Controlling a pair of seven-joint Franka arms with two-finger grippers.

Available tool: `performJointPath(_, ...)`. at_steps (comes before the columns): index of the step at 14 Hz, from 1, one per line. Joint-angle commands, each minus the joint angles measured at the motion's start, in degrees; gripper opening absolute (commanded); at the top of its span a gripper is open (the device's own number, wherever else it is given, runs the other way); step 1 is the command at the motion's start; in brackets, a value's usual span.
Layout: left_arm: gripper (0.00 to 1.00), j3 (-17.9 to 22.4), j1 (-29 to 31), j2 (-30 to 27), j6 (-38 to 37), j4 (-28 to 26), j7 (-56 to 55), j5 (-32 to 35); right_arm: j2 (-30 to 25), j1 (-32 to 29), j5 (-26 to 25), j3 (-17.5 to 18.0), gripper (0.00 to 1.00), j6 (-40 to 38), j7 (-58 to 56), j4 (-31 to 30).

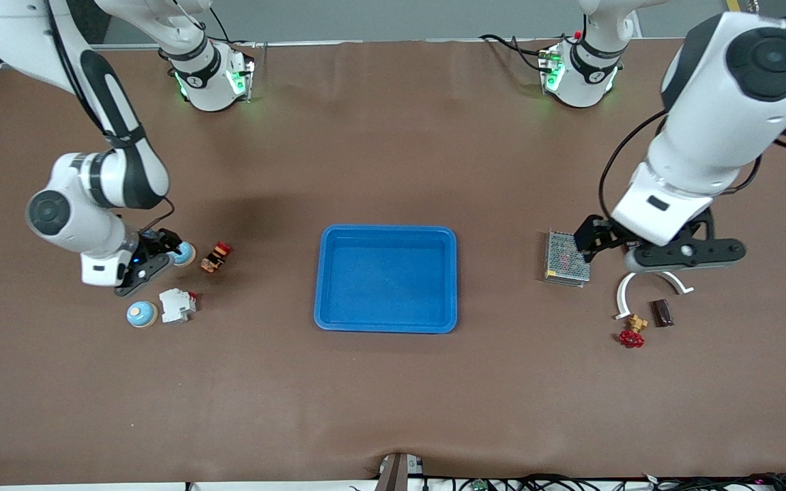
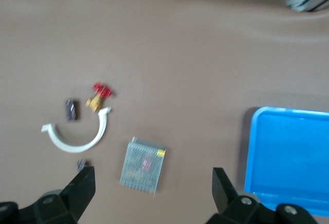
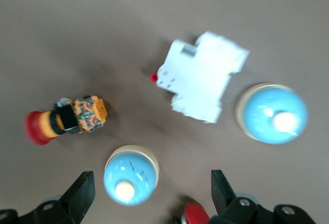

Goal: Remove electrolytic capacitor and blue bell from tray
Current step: 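Set the bell down with the right gripper while the left gripper rises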

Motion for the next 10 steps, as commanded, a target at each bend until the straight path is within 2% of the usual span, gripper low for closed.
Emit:
performJointPath(1,1.0,9.0,-2.9,-4.6,-4.4,-1.4,4.4,-6.4,0.1,-0.5,-0.2,0.8,1.0,-11.4,5.1,10.4)
performJointPath(3,1.0,15.0,-5.4,-8.2,-8.2,-3.4,10.3,-7.7,0.0,-0.3,-0.2,0.8,1.0,-18.5,8.0,16.6)
performJointPath(5,1.0,23.4,-9.7,-13.5,-8.4,-8.0,15.8,-9.7,0.0,-0.1,-0.3,0.9,1.0,-24.9,11.1,22.4)
performJointPath(8,1.0,28.2,-9.9,-18.9,-8.4,-12.9,22.2,-11.4,0.0,0.2,-0.7,0.9,1.0,-30.5,12.4,29.2)
performJointPath(10,1.0,30.1,-9.9,-20.2,-8.5,-13.4,25.1,-11.4,-0.1,0.2,-0.7,0.9,1.0,-34.3,12.4,33.3)
